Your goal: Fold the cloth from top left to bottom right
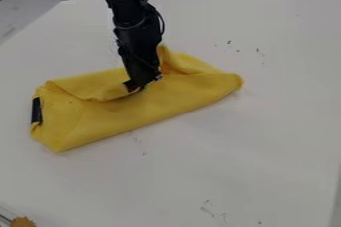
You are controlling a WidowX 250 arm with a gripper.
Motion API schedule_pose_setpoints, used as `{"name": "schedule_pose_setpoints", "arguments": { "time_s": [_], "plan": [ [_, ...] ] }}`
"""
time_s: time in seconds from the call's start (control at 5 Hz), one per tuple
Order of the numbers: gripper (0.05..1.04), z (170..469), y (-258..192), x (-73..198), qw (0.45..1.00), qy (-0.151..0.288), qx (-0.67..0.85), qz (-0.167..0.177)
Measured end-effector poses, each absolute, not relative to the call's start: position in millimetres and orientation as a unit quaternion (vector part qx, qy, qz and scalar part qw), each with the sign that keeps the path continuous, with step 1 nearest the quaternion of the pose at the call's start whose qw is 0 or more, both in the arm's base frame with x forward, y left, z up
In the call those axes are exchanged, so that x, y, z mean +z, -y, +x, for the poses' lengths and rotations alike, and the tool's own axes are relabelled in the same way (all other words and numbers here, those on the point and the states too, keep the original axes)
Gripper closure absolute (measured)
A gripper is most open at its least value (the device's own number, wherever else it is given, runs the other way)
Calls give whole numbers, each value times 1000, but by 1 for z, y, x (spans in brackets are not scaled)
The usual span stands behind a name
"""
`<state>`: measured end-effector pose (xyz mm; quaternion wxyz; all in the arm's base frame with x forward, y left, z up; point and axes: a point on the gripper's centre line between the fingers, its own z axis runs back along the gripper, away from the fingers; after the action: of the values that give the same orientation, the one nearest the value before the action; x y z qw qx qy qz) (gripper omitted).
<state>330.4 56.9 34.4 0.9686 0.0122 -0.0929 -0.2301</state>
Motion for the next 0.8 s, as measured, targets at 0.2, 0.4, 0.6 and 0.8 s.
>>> {"name": "schedule_pose_setpoints", "arguments": {
  "time_s": [0.2, 0.4, 0.6, 0.8],
  "plan": [
    [308, 328, -44, 49, 967, 98, -233, 14],
    [85, 312, -26, 57, 971, 86, -222, 5],
    [77, 305, -18, 70, 970, 95, -221, 17],
    [83, 304, -20, 73, 970, 92, -225, 29]
  ]
}}
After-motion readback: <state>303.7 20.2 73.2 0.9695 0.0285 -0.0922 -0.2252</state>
